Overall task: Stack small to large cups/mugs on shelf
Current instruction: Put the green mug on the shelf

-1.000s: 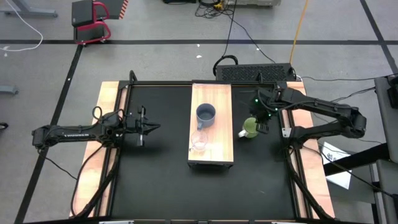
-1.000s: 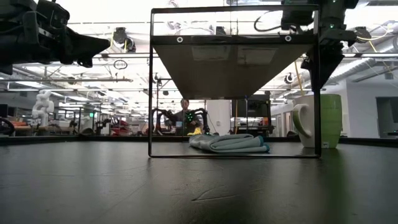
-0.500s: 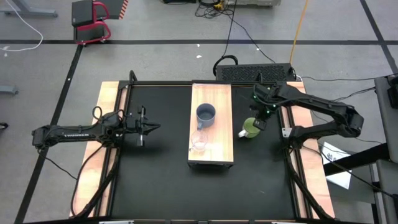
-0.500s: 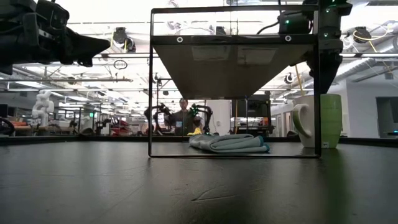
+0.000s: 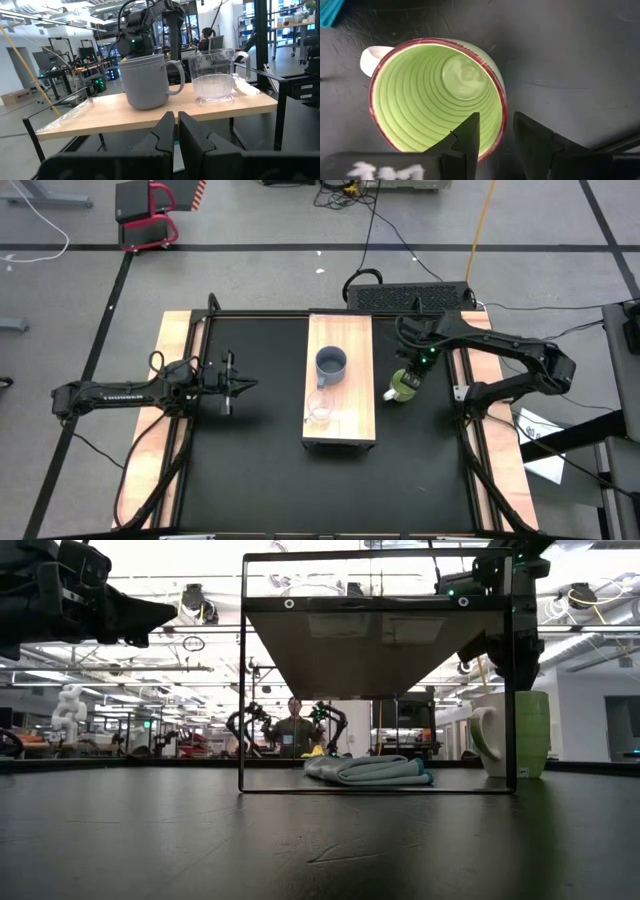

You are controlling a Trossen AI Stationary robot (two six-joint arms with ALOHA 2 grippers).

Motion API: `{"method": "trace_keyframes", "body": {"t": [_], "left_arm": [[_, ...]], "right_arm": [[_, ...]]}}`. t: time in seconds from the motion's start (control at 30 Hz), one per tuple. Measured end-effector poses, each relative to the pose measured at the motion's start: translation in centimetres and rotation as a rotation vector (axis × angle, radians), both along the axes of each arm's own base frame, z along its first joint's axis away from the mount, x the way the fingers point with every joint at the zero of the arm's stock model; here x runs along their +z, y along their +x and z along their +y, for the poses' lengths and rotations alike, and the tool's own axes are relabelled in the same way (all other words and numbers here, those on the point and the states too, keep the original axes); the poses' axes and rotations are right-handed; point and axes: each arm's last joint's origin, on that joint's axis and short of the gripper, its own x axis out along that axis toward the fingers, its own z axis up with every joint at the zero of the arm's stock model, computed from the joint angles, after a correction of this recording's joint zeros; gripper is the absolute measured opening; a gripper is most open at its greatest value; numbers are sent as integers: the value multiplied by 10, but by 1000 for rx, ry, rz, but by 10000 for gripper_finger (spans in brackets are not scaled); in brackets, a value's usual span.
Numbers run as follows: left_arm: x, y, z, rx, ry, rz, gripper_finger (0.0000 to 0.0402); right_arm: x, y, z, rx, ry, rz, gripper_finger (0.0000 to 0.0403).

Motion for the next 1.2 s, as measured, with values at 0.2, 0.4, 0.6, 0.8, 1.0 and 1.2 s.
{"method": "trace_keyframes", "body": {"t": [0.2, 0.4, 0.6, 0.8, 1.0, 1.2], "left_arm": [[-1, 0, 0, 0, -2, 8, 26], [-2, 0, 0, 0, -4, 16, 26], [-2, 0, 0, 0, -4, 16, 26], [-2, 0, 0, 0, -6, 16, 26], [-3, 0, 0, -1, -15, 30, 26], [-4, 0, 0, -1, -18, 42, 26]], "right_arm": [[-5, 3, -2, 27, 10, 18, 111], [-5, 4, -2, 55, 3, 10, 82], [-5, 4, -2, 61, 2, 9, 33], [-5, 4, -2, 102, -2, 5, 7], [-5, 4, -2, 173, -10, -3, 6], [1, 4, -2, 200, -35, -35, 4]]}}
